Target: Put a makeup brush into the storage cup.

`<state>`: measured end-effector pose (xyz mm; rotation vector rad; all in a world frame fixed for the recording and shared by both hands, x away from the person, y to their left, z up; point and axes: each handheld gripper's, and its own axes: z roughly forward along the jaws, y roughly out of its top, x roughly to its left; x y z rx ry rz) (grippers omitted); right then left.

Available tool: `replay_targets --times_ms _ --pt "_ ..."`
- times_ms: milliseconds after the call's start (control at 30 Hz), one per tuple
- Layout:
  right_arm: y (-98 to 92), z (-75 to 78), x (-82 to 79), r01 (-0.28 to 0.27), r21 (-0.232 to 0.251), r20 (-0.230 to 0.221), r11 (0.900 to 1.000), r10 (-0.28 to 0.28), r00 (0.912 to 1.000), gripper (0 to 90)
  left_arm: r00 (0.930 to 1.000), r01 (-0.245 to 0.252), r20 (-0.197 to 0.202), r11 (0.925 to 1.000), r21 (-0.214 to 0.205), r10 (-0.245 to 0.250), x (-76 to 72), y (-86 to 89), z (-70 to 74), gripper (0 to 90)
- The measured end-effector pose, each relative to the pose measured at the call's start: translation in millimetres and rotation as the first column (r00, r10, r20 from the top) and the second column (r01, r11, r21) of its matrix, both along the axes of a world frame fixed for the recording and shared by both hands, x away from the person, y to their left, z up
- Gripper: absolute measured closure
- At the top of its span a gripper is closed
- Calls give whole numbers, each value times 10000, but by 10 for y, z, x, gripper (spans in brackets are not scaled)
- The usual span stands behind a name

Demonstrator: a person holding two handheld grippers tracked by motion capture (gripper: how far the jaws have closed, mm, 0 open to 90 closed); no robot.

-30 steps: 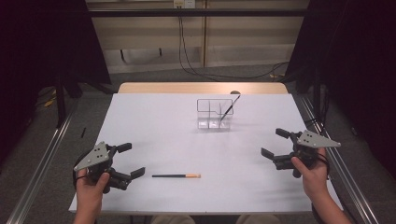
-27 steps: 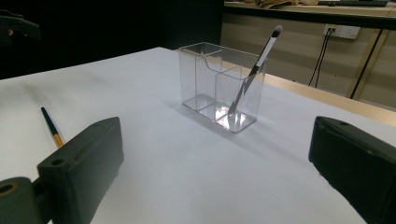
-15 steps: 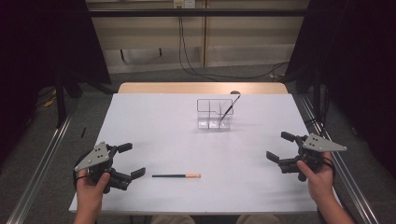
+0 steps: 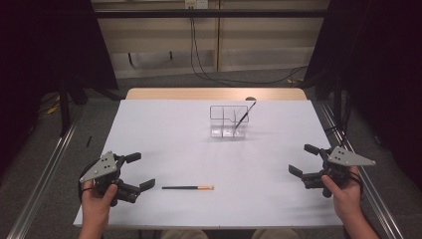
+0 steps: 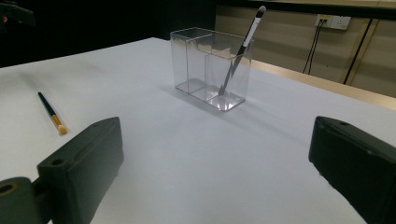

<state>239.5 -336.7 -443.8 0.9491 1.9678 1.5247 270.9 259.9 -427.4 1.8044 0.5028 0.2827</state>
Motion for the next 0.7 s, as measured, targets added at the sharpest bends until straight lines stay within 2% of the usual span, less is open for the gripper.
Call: replay_targets --times_ms 400,700 --pt "-87 -16 -98 109 128 72 9999 -110 9999 29 10000 8 4 10000 2 -8 6 -2 -1 0" --pt "-98 -49 -120 27 50 81 10000 -27 10000 29 10000 25 -42 10000 -4 -25 15 -9 -9 0"
